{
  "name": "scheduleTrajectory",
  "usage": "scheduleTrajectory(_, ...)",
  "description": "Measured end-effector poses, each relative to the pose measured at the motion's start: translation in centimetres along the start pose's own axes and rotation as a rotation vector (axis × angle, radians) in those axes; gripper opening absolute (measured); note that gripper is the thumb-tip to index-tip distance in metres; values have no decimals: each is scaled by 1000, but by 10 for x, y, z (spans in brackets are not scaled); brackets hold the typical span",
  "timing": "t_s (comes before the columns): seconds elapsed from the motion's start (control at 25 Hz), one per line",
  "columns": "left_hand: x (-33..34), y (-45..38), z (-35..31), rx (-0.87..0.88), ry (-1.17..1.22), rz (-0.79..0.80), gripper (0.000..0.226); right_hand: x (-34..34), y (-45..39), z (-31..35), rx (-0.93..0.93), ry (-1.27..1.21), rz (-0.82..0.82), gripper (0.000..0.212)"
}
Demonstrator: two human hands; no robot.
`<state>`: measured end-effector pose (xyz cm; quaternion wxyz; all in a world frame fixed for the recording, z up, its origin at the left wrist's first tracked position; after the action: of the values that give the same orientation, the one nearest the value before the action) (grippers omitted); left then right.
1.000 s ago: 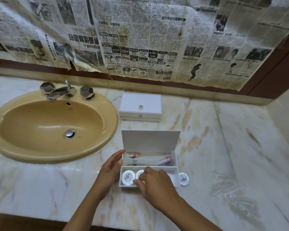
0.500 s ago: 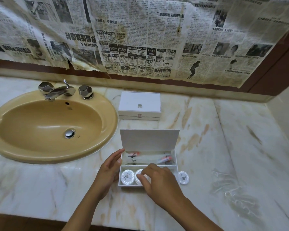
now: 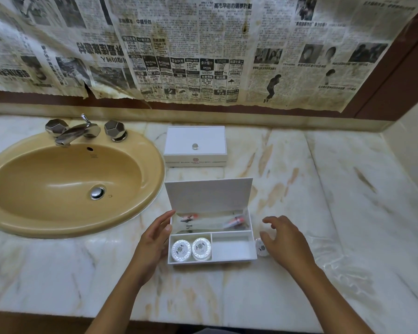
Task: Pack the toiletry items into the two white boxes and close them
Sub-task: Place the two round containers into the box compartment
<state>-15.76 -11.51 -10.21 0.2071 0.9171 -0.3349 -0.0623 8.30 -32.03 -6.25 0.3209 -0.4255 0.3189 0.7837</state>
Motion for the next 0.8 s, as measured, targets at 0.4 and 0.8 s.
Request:
scheduleTrajectory(0.4,0,-1,3,-2,-1,-2,33,32,8,-7,-13,128,166,36)
scheduleTrajectory(0.8,1,1,-2,-2,14,-4,33,-42,13,41,-120,-82,-244,37)
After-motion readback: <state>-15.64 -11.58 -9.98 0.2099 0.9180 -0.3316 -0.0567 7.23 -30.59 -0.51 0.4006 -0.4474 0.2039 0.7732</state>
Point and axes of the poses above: each hand's wrist, its own y-axis away from the middle knuckle, its own x-axis out of the palm, z = x × y, the point moved 7 cm from there along -y, towards the middle knuckle, and after that the axes turned 2 degrees about x, right-handed, at the moved point
